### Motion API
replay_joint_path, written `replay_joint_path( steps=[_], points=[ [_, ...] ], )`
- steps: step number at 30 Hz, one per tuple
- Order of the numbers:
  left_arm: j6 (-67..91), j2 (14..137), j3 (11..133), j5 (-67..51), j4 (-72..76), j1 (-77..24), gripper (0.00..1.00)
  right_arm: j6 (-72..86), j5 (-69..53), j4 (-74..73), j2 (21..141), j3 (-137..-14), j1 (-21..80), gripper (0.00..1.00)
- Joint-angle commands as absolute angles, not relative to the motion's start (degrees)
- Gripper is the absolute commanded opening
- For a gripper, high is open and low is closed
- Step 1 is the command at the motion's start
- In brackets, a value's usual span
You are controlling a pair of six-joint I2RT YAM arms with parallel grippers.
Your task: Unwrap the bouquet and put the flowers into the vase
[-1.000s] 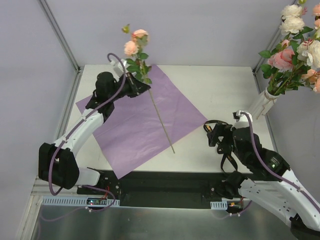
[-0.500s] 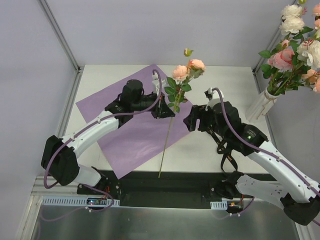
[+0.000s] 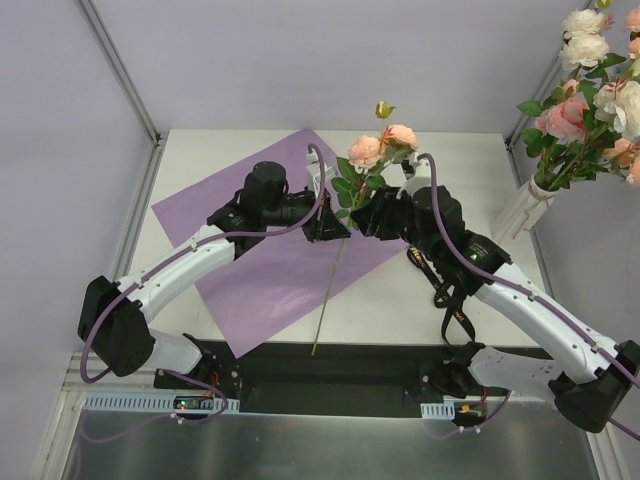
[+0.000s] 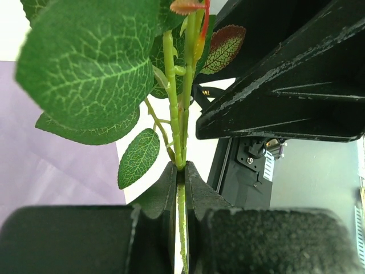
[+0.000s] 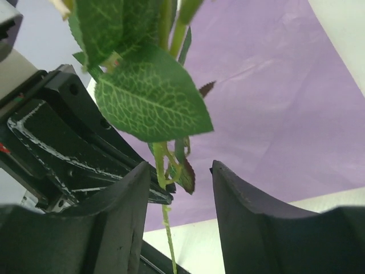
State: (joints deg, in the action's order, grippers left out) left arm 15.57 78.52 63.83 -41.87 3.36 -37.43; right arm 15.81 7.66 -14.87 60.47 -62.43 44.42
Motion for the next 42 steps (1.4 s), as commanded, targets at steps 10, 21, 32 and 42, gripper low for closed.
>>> replay_joint_path(
  steps=[10,21,32,42],
  points=[
    [13.10,75.76,65.83,-42.01,4.04,-37.44,0.00,19.07,4.13,-7.56,65.30,-64.25,44.21,0.38],
    [12.75,74.28,66.53,-34.99,0.26,-37.09,0.46,12.25,12.03,-11.50,62.93,-66.79,43.42,0.01],
    [12.04,70.49,66.53,-31.47,-1.93,-36.83,0.63,-23.50,45.51,-17.78,57.48,-83.84,36.39,0.01],
    [13.27,71.01,66.80,-32.17,-2.37,-36.91,0.62,-43.22,50.10,-2.56,61.08,-94.56,20.50,0.01]
  ],
)
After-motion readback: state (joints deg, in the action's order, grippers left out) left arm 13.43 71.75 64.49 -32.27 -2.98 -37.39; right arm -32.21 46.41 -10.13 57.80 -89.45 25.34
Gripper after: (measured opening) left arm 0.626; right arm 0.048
